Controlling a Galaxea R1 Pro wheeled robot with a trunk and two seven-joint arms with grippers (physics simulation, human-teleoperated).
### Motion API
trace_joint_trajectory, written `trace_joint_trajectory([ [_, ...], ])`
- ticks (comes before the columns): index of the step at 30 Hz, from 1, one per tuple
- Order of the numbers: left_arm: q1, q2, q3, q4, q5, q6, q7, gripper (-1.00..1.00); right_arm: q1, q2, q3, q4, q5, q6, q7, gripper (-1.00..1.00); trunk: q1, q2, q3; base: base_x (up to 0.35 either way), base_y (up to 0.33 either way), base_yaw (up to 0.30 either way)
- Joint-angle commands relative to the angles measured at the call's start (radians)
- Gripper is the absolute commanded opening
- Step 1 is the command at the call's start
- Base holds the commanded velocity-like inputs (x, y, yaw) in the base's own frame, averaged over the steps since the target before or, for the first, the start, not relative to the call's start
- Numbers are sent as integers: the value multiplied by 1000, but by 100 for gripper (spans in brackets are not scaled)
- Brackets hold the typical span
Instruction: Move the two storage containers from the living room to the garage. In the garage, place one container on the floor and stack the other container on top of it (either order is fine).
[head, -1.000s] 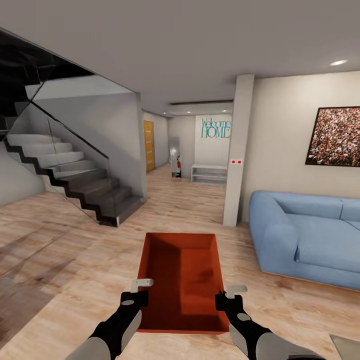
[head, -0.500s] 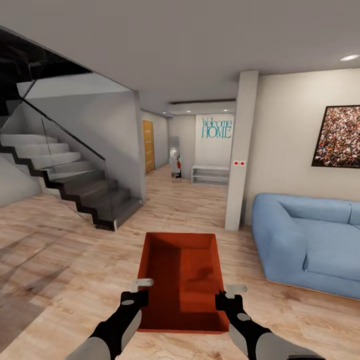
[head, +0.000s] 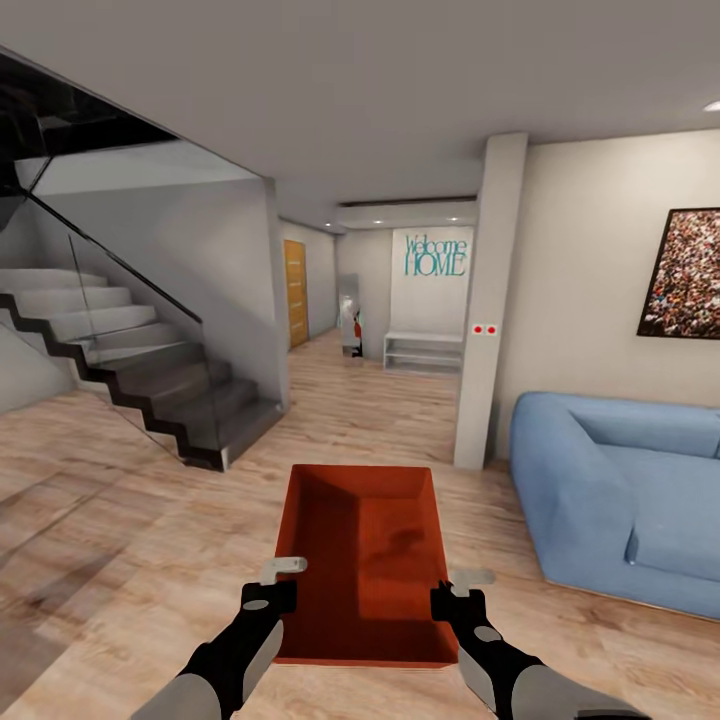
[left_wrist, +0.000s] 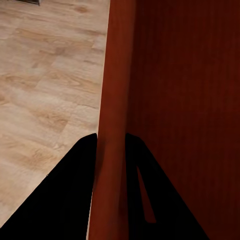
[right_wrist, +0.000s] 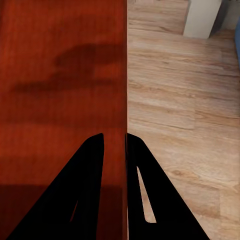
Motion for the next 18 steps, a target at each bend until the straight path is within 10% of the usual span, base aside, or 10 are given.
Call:
trace_joint_trajectory([
  [1, -1, 10, 79, 1, 15, 7, 12, -100, 0, -7, 44, -2, 8, -21, 3, -100, 1, 0, 0, 321, 0, 0],
  [18, -1, 8, 79, 4, 15, 7, 12, -100, 0, -7, 44, -2, 9, -21, 3, -100, 1, 0, 0, 321, 0, 0],
])
